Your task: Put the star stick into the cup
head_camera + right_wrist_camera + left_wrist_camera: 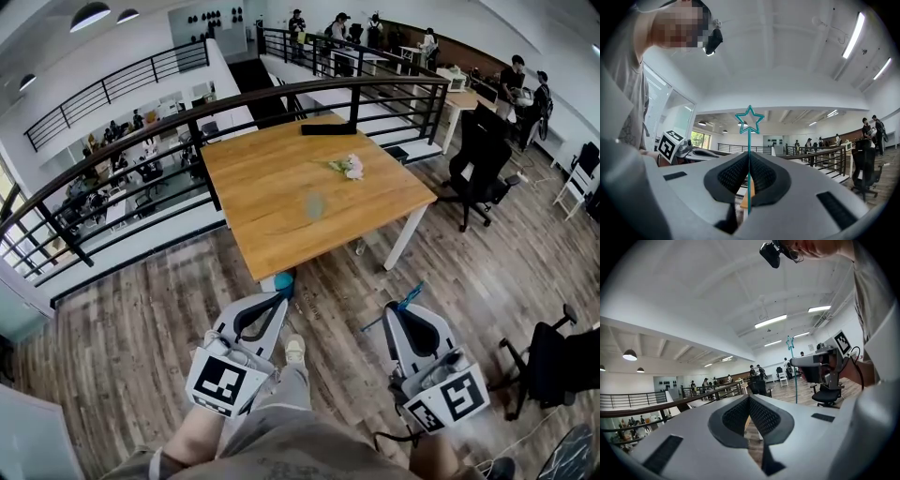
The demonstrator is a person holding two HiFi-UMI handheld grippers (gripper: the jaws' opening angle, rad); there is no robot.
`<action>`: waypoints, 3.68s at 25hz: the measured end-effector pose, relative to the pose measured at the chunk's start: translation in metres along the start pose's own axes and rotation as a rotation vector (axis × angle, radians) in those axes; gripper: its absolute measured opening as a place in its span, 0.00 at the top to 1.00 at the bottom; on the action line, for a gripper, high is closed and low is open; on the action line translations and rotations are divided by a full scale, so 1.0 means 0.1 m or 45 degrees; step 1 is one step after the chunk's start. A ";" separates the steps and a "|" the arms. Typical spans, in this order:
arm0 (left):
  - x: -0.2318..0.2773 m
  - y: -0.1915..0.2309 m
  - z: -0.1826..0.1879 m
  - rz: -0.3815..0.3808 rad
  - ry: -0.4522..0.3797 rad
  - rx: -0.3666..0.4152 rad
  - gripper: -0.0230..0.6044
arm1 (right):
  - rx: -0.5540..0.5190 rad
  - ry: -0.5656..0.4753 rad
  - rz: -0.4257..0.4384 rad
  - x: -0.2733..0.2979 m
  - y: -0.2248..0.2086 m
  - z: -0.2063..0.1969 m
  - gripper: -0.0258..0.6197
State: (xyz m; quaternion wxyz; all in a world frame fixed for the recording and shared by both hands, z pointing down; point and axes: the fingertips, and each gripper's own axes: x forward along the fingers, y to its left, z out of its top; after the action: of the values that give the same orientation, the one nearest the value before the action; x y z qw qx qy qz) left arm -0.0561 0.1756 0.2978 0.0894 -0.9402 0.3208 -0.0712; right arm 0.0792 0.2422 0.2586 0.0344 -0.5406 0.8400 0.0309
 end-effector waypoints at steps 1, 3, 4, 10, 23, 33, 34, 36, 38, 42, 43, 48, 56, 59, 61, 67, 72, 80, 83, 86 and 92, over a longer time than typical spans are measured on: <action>0.06 0.05 -0.03 0.000 0.001 -0.003 0.94 | -0.001 0.006 0.002 0.06 -0.04 -0.03 0.91; 0.19 0.15 -0.08 0.006 -0.002 -0.036 0.94 | -0.002 0.020 0.002 0.20 -0.12 -0.09 0.91; 0.25 0.21 -0.11 0.008 -0.002 -0.049 0.94 | -0.001 0.029 0.003 0.28 -0.17 -0.13 0.91; 0.69 0.60 -0.28 0.003 0.018 -0.084 0.94 | 0.015 0.081 0.000 0.81 -0.51 -0.31 0.91; 1.87 2.00 -0.65 0.003 0.124 -0.110 0.94 | 0.048 0.175 -0.021 2.63 -1.49 -0.57 0.91; 2.67 2.79 -1.30 -0.047 0.236 -0.197 0.94 | 0.168 0.259 -0.122 3.96 -2.26 -1.27 0.91; 2.73 2.84 -1.38 -0.054 0.250 -0.206 0.94 | 0.173 0.272 -0.134 4.05 -2.31 -1.36 0.91; 2.83 2.91 -1.52 -0.063 0.279 -0.223 0.94 | 0.186 0.309 -0.157 4.21 -2.39 -1.53 0.91; 2.92 2.97 -1.65 -0.065 0.308 -0.244 0.94 | 0.211 0.343 -0.165 4.34 -2.44 -1.70 0.91; 3.08 3.02 -1.91 -0.071 0.355 -0.298 0.94 | 0.221 0.397 -0.161 4.56 -2.55 -2.03 0.91; 3.11 3.02 -1.96 -0.074 0.368 -0.308 0.94 | 0.223 0.411 -0.160 4.60 -2.57 -2.10 0.91; 3.28 3.03 -2.21 -0.072 0.429 -0.329 0.94 | 0.238 0.457 -0.160 4.79 -2.72 -2.46 0.91; 3.51 2.98 -2.53 -0.062 0.516 -0.376 0.94 | 0.299 0.531 -0.172 4.97 -3.02 -3.06 0.91; 3.56 2.95 -2.67 -0.065 0.551 -0.401 0.94 | 0.320 0.557 -0.155 5.04 -3.07 -3.23 0.91; 3.60 2.93 -2.75 -0.062 0.573 -0.417 0.94 | 0.323 0.576 -0.142 5.08 -3.09 -3.34 0.91; 3.68 2.94 -2.87 -0.041 0.611 -0.438 0.94 | 0.401 0.590 -0.072 5.19 -3.12 -3.37 0.91; 3.71 2.96 -2.89 -0.029 0.622 -0.443 0.94 | 0.433 0.487 -0.007 5.27 -3.09 -2.99 0.91; 3.75 2.95 -2.92 -0.017 0.627 -0.453 0.94 | 0.392 0.580 -0.032 5.24 -3.12 -3.42 0.91; 3.74 2.95 -2.95 -0.014 0.634 -0.452 0.94 | 0.392 0.648 -0.046 5.14 -3.10 -3.61 0.91; 3.72 2.94 -2.98 -0.011 0.643 -0.452 0.94 | 0.386 0.714 -0.039 5.06 -3.05 -3.73 0.91; 3.73 2.87 -2.95 -0.019 0.643 -0.444 0.94 | 0.373 0.761 -0.028 4.93 -3.04 -3.72 0.83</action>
State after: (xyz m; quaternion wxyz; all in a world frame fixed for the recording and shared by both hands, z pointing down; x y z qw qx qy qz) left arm 0.0105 -0.3140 0.5527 -0.1563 -0.8963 0.3332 -0.2472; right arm 0.1437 -0.3634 0.5796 -0.1357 -0.5239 0.8026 -0.2507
